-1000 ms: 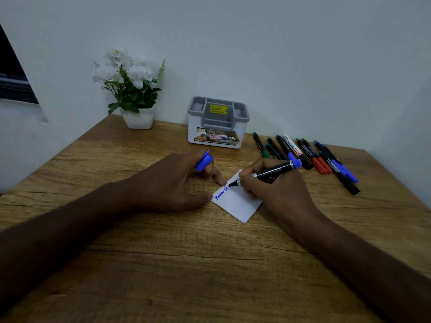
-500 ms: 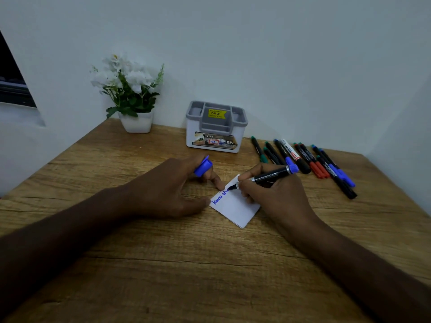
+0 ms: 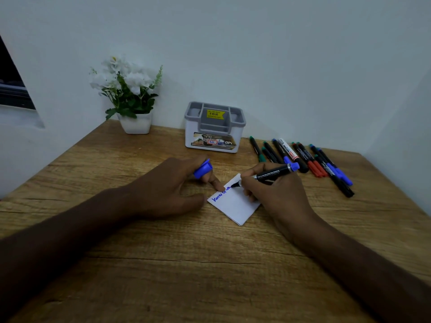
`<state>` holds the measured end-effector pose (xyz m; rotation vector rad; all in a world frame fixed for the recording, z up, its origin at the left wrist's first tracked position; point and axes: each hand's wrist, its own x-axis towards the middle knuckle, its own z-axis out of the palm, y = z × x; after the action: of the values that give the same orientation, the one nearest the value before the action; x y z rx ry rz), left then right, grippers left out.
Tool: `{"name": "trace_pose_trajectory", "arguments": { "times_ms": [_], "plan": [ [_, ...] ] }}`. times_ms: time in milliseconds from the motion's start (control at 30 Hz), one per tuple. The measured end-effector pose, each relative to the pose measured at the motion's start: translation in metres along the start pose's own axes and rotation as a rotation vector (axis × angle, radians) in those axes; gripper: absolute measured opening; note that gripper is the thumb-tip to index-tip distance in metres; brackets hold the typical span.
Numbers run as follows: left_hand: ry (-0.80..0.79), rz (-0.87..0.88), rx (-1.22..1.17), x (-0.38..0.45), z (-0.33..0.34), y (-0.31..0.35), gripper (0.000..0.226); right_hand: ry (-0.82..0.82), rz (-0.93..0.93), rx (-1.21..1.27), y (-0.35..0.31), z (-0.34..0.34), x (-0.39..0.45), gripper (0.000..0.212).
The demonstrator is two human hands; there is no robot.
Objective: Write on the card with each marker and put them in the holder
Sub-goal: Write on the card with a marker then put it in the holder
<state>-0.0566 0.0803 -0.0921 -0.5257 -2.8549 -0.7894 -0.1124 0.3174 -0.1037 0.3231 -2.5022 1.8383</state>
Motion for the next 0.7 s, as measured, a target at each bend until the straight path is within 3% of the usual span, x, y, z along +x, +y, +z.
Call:
{"name": "trace_pose_trajectory", "arguments": {
  "times_ms": [300,500,600,700],
  "plan": [
    [0.038,0.038,0.013,0.0025,0.0068,-0.0081,0.043,-0.01,-0.009,0.036,-0.002,-0.0001,-0.0008,0.004],
    [0.03,0.033,-0.096,0.0023,0.0075,-0.0086,0.013,0.01,0.058,0.538,-0.0034,-0.0034,0.0049,0.005],
    [0.028,0.007,-0.05,-0.0006,0.0064,-0.0058,0.03,-0.041,0.092,0.725,-0.006,-0.0053,0.0035,0.019],
    [0.019,0.023,0.018,0.0001,0.0077,-0.0061,0.035,-0.114,0.028,0.715,-0.0092,-0.0048,-0.0015,0.027]
  ]
}}
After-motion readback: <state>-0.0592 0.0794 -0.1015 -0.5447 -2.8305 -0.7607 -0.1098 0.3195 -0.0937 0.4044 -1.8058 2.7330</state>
